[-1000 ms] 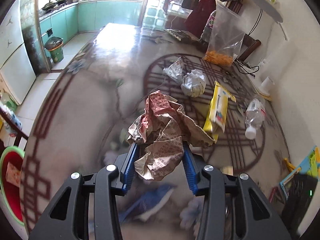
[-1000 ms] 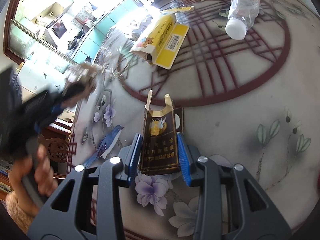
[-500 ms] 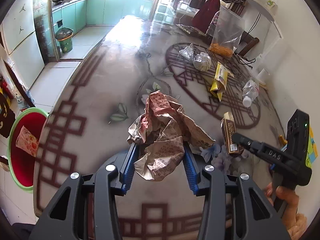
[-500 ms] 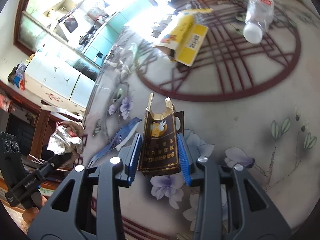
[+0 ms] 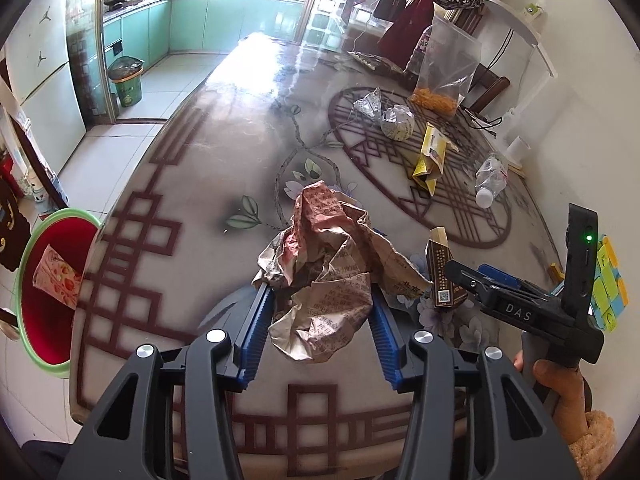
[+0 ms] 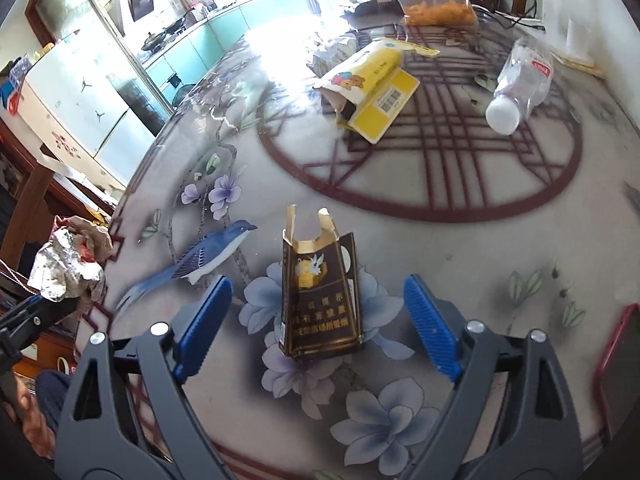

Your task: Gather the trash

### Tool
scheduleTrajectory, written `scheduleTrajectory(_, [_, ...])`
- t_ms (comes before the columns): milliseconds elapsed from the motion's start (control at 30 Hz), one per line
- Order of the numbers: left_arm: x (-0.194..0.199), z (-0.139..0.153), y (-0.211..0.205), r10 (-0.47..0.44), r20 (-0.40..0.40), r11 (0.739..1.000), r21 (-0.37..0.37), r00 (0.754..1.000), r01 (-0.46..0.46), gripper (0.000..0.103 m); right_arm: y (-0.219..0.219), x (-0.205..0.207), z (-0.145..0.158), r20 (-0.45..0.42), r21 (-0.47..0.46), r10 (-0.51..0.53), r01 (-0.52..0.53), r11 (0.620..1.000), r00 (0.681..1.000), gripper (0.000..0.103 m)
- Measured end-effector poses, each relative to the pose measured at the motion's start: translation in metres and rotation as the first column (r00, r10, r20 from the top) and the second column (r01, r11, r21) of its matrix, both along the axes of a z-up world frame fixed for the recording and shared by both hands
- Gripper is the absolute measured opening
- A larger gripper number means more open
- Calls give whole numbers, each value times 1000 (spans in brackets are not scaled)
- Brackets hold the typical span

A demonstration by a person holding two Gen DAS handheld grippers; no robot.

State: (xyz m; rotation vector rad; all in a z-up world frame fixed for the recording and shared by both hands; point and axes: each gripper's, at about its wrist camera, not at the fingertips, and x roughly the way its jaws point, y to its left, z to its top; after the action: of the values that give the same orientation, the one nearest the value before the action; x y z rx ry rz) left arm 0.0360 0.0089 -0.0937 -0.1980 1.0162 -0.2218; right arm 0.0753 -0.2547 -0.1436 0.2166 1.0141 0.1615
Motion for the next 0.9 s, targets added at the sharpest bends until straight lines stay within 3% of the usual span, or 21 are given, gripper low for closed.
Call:
scheduleTrajectory(333, [-2, -1, -4, -8, -5, 1000, 2, 1000, 8, 46, -4, 7, -18, -91, 19, -23, 25, 1000, 996, 91])
scheduleTrajectory(467, [-2, -2, -7, -13, -10, 1000, 4, 1000, 13, 46, 0, 7, -20, -91, -36, -20, 17, 999, 996, 90])
scheduleTrajectory(567, [1, -5, -8, -15, -17, 1000, 1, 1000, 15, 46, 6, 6, -21, -91, -116, -10, -1, 993, 996, 77])
scheduleTrajectory(633, [2, -6, -8, -17, -18, 1000, 1, 1000, 17, 46, 11, 5, -20, -86, -164, 4, -18, 986, 996, 57])
scheduleTrajectory(700, [2, -5, -8, -15, -16, 1000, 2, 1000, 15, 47, 13, 4, -19, -80, -182, 17, -31, 983, 997, 46])
scheduleTrajectory(900, [4, -5, -2, -5, -3, 1000, 1, 1000, 5, 47, 4, -1, -4, -32, -106, 6, -10, 994, 999, 46])
